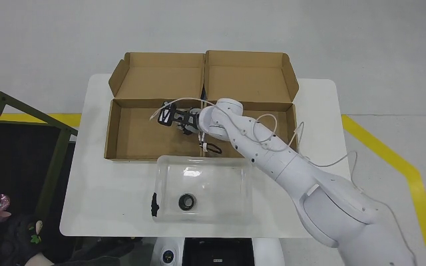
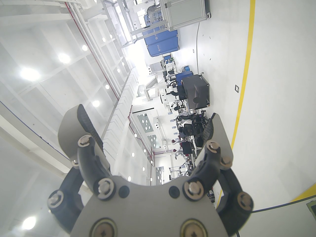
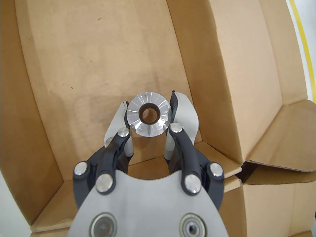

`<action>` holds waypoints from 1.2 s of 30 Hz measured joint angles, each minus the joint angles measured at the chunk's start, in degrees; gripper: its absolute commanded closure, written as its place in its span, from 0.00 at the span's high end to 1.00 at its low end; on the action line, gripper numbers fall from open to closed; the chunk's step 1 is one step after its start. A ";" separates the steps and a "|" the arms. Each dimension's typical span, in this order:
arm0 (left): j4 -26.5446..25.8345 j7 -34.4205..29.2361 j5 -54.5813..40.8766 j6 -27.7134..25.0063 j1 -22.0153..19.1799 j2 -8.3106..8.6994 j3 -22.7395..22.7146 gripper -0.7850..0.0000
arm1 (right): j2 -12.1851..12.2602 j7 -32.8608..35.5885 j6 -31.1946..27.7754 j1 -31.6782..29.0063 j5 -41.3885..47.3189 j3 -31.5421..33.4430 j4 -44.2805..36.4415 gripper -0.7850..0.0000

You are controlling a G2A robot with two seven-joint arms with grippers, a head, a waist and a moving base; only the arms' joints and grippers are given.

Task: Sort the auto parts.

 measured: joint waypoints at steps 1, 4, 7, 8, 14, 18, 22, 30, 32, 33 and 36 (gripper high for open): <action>0.00 0.00 0.00 0.00 0.00 0.00 0.00 1.00 | -0.24 0.00 -0.01 0.10 -0.05 -0.05 0.43 0.23; 0.00 0.00 0.00 0.00 0.00 0.00 0.00 1.00 | -0.94 0.08 -0.02 0.36 -0.35 -0.16 1.80 0.30; 0.00 0.00 0.00 0.00 0.00 0.00 0.00 1.00 | -1.46 0.03 -0.05 0.49 -0.61 -0.06 2.65 0.33; 0.00 0.00 0.00 0.00 0.00 0.00 0.00 1.00 | -1.59 0.01 -0.08 0.59 -0.92 0.02 2.81 0.34; 0.00 0.00 0.00 0.00 0.00 0.00 0.00 1.00 | -1.79 0.46 0.12 0.67 -2.46 0.82 3.04 0.38; 0.00 0.00 0.00 0.00 0.00 0.00 0.00 1.00 | -1.55 -0.35 -0.99 0.36 -2.78 1.85 1.72 0.40; 0.00 0.00 0.00 0.00 0.00 0.00 0.00 1.00 | -0.96 -0.42 -1.89 -0.45 -3.88 2.91 -1.81 0.41; 0.00 0.00 0.00 0.00 0.00 0.00 0.00 1.00 | 1.63 1.12 -5.41 -4.68 -5.78 6.64 -13.49 0.42; 0.00 0.00 0.00 0.00 0.00 0.00 0.00 1.00 | 2.52 2.30 -6.42 -6.35 -6.66 7.76 -17.31 0.41; 0.00 0.00 0.00 0.00 0.00 0.00 0.00 1.00 | 2.90 2.74 -6.86 -7.18 -6.87 8.28 -19.06 0.42; 0.00 0.00 0.00 0.00 0.00 0.00 0.00 1.00 | 4.23 4.18 -8.50 -10.35 -7.48 10.13 -25.25 0.42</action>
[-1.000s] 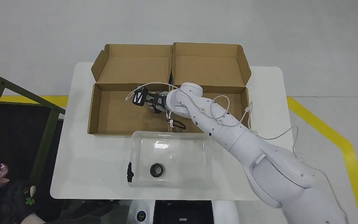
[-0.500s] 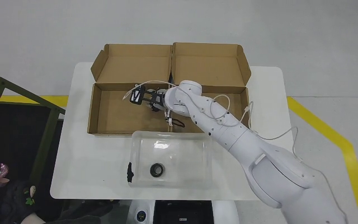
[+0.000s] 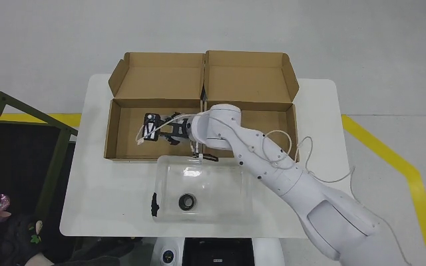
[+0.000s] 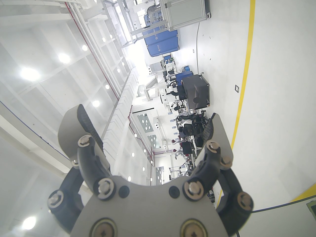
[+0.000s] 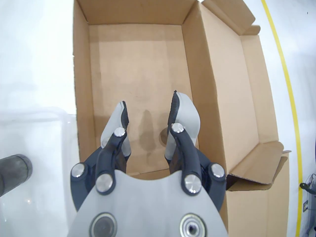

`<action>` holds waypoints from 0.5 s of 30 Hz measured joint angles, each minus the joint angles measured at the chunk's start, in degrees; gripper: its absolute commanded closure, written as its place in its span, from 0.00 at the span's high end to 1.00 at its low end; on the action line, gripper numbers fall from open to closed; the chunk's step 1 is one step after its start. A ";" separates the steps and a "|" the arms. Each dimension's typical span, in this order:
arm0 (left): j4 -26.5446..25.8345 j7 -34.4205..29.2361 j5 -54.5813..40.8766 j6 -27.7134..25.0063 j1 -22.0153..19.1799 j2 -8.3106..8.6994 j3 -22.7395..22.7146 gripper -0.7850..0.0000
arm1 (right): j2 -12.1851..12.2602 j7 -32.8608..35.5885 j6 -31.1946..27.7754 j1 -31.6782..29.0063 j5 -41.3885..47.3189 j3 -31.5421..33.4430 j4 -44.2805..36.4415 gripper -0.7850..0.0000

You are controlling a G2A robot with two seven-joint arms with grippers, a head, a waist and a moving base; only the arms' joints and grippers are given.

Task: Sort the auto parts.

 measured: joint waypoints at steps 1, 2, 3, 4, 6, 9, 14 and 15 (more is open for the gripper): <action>0.00 0.00 0.00 0.00 0.00 0.00 0.00 1.00 | 0.42 0.40 -0.57 -1.06 -0.15 0.59 -1.91 0.42; 0.00 0.00 0.00 0.00 0.00 0.00 0.00 1.00 | 0.98 0.99 -1.35 -2.49 -0.45 1.39 -4.43 0.43; 0.00 0.00 0.00 0.00 0.00 0.00 0.00 1.00 | 1.39 1.36 -2.00 -3.55 -0.58 1.98 -6.20 0.43; 0.00 0.00 0.00 0.00 0.00 0.00 0.00 1.00 | 1.79 1.71 -2.72 -4.55 -0.67 2.60 -7.81 0.43; 0.00 0.00 0.00 0.00 0.00 0.00 0.00 1.00 | 2.66 2.64 -4.26 -6.80 -1.16 3.87 -11.39 0.43; 0.00 0.00 0.00 0.00 0.00 0.00 0.00 1.00 | 3.78 3.62 -6.16 -10.29 -1.62 5.35 -16.36 0.43; 0.00 0.00 0.00 0.00 0.00 0.00 0.00 1.00 | 5.48 5.12 -9.29 -15.90 -2.80 7.12 -23.52 0.44; 0.00 0.00 0.00 0.00 0.00 0.00 0.00 1.00 | 5.75 5.42 -9.69 -16.81 -3.16 7.35 -24.59 0.44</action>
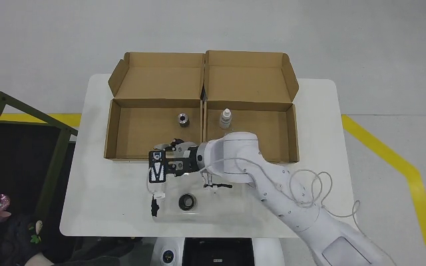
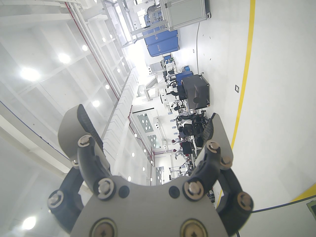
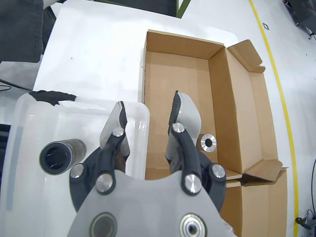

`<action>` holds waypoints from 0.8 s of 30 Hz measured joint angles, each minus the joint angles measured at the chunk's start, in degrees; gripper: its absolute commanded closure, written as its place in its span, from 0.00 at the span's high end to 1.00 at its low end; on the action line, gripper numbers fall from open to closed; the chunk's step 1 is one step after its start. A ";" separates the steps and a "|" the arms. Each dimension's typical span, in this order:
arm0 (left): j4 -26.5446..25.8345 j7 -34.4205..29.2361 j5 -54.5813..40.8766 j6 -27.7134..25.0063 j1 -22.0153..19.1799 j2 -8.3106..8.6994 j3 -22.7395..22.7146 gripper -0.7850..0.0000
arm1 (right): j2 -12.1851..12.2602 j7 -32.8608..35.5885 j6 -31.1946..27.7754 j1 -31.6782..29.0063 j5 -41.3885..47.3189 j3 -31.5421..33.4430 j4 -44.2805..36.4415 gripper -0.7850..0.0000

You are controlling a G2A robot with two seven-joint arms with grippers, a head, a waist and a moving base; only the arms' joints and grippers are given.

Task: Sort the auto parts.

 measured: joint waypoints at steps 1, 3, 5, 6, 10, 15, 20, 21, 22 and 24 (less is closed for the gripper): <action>0.00 0.00 0.00 0.00 0.00 0.00 0.00 1.00 | 0.27 0.33 -0.37 -0.88 -0.41 0.23 -1.06 0.44; 0.00 0.00 0.00 0.00 0.00 0.00 0.00 1.00 | 0.87 0.86 -1.12 -3.07 -1.13 0.67 -3.81 0.45; 0.00 0.00 0.00 0.00 0.00 0.00 0.00 1.00 | 1.45 1.07 -1.79 -5.29 -1.74 1.09 -6.28 0.45; 0.00 0.00 0.00 0.00 0.00 0.00 0.00 1.00 | 1.70 1.08 -2.19 -6.11 -1.99 1.37 -7.04 0.45; 0.00 0.00 0.00 0.00 0.00 0.00 0.00 1.00 | 2.74 0.72 -4.06 -9.15 -2.69 2.82 -9.03 0.45; 0.00 0.00 0.00 0.00 0.00 0.00 0.00 1.00 | 3.91 0.07 -5.52 -12.80 -3.83 4.10 -10.59 0.45; 0.00 0.00 0.00 0.00 0.00 0.00 0.00 1.00 | 5.00 -0.37 -6.91 -16.16 -5.40 4.83 -12.26 0.45; 0.00 0.00 0.00 0.00 0.00 0.00 0.00 1.00 | 5.18 -0.44 -7.12 -16.65 -5.73 4.93 -12.47 0.45; 0.00 0.00 0.00 0.00 0.00 0.00 0.00 1.00 | 5.35 -0.52 -7.31 -17.13 -6.05 5.01 -12.64 0.45; 0.00 0.00 0.00 0.00 0.00 0.00 0.00 1.00 | 5.72 -0.76 -7.69 -18.16 -6.67 5.15 -12.87 0.45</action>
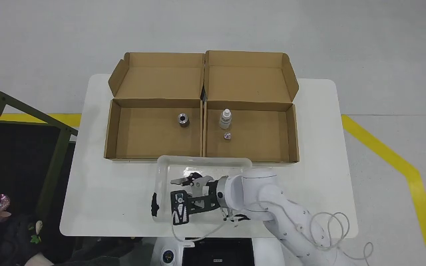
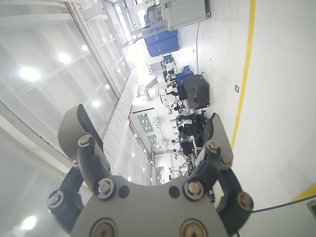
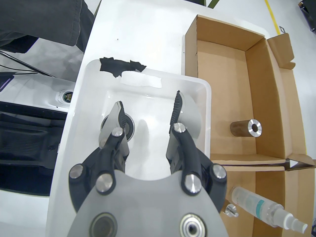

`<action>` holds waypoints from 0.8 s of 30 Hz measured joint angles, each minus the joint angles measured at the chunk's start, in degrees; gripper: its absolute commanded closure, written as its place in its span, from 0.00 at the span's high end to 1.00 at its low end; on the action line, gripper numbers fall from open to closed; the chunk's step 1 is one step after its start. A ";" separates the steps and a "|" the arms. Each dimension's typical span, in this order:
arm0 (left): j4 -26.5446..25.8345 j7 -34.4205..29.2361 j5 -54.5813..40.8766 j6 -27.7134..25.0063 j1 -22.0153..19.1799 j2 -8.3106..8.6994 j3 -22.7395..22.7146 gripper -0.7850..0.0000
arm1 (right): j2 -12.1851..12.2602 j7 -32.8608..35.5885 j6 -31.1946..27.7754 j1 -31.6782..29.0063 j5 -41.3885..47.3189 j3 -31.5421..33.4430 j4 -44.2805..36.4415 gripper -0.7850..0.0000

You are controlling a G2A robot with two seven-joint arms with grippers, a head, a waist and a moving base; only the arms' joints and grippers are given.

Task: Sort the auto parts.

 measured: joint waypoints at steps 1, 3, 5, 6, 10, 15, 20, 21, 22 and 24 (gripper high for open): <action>0.00 0.00 0.00 0.00 0.00 0.00 0.00 1.00 | 0.15 -0.10 -0.15 -0.38 -0.25 0.06 -0.02 0.46; 0.00 0.00 0.00 0.00 0.00 0.00 0.00 1.00 | 0.48 -0.30 -0.41 -1.16 -0.74 0.20 0.13 0.46; 0.00 0.00 0.00 0.00 0.00 0.00 0.00 1.00 | 0.77 -0.49 -0.61 -1.79 -1.17 0.28 0.43 0.46; 0.00 0.00 0.00 0.00 0.00 0.00 0.00 1.00 | 0.89 -0.56 -0.72 -2.02 -1.33 0.27 0.56 0.46; 0.00 0.00 0.00 0.00 0.00 0.00 0.00 1.00 | 1.31 -0.76 -0.90 -2.81 -1.84 0.11 0.91 0.47; 0.00 0.00 0.00 0.00 0.00 0.00 0.00 1.00 | 1.73 -1.13 -1.01 -3.30 -2.11 -0.37 1.71 0.47; 0.00 0.00 0.00 0.00 0.00 0.00 0.00 1.00 | 2.04 -1.20 -0.89 -2.97 -2.01 -0.56 2.77 0.48; 0.00 0.00 0.00 0.00 0.00 0.00 0.00 1.00 | 2.09 -1.19 -0.91 -2.87 -1.97 -0.60 2.96 0.48; 0.00 0.00 0.00 0.00 0.00 0.00 0.00 1.00 | 2.14 -1.14 -0.91 -2.75 -1.95 -0.65 3.18 0.48; 0.00 0.00 0.00 0.00 0.00 0.00 0.00 1.00 | 2.21 -1.03 -0.85 -2.38 -1.87 -0.86 3.78 0.49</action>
